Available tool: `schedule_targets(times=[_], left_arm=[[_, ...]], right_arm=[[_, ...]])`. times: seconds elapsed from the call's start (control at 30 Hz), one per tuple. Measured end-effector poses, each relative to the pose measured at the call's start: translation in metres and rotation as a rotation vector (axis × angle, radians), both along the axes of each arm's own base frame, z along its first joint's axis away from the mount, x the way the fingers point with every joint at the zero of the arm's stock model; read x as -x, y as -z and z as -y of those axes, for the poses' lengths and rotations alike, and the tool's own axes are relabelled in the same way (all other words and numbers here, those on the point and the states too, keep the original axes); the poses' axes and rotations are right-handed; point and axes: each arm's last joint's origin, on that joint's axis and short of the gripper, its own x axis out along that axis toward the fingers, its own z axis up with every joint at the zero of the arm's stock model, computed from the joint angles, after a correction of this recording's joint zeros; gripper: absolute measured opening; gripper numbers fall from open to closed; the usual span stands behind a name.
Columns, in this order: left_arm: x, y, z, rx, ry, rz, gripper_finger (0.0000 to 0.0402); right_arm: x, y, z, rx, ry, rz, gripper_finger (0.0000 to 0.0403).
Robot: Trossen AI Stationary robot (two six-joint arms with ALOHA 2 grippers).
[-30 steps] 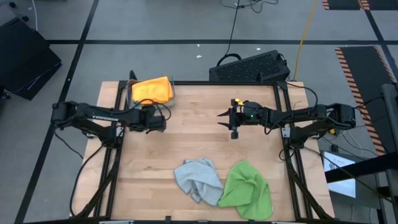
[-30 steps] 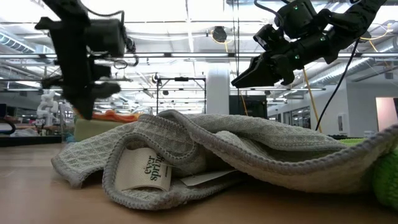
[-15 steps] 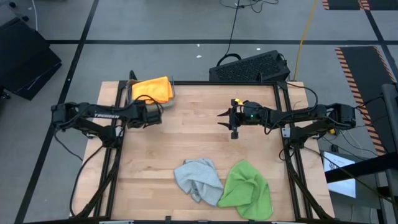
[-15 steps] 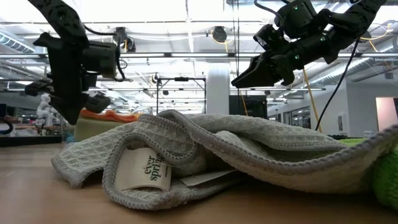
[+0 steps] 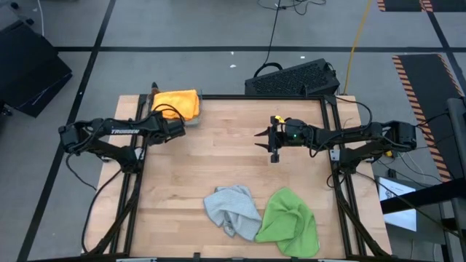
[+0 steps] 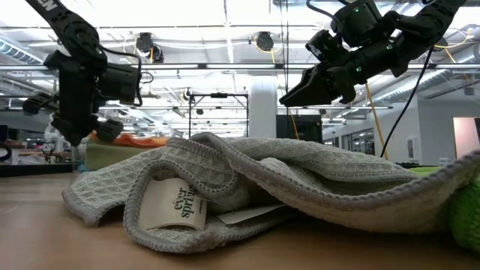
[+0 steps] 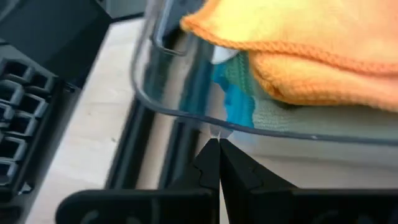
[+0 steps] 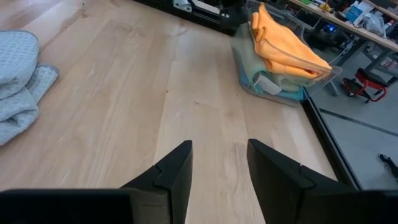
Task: Fold microfiber towels
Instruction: Fold the gray microfiber cloth
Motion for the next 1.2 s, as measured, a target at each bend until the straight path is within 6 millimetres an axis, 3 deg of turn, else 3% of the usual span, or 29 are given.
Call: schedule_targets(times=[0.23, 0.47, 0.67, 0.93, 1.07, 1.2], left_arm=[[-0.004, -0.007, 0.001, 0.030, 0.025, 0.049, 0.0005], [-0.033, -0.030, 0.032, 0.054, 0.249, 0.176, 0.0005], [-0.067, -0.049, 0.085, 0.035, 0.601, 0.313, 0.0005], [-0.102, -0.068, 0.178, -0.015, 1.203, 0.643, 0.0005], [-0.111, -0.068, 0.223, -0.029, 1.443, 0.668, 0.0013], [-0.132, -0.066, 0.255, -0.022, 1.518, 0.609, 0.0065]], right_arm=[[0.001, 0.003, -0.001, -0.058, 0.018, -0.029, 0.0144], [0.003, 0.012, -0.018, -0.190, 0.014, -0.119, 0.0144], [0.001, 0.013, -0.049, -0.313, -0.042, -0.138, 0.0144], [0.005, 0.018, -0.082, -0.308, -0.008, -0.193, 0.0144], [0.007, 0.019, -0.090, -0.315, 0.003, -0.203, 0.0144], [0.008, 0.020, -0.096, -0.334, -0.004, -0.220, 0.0144]])
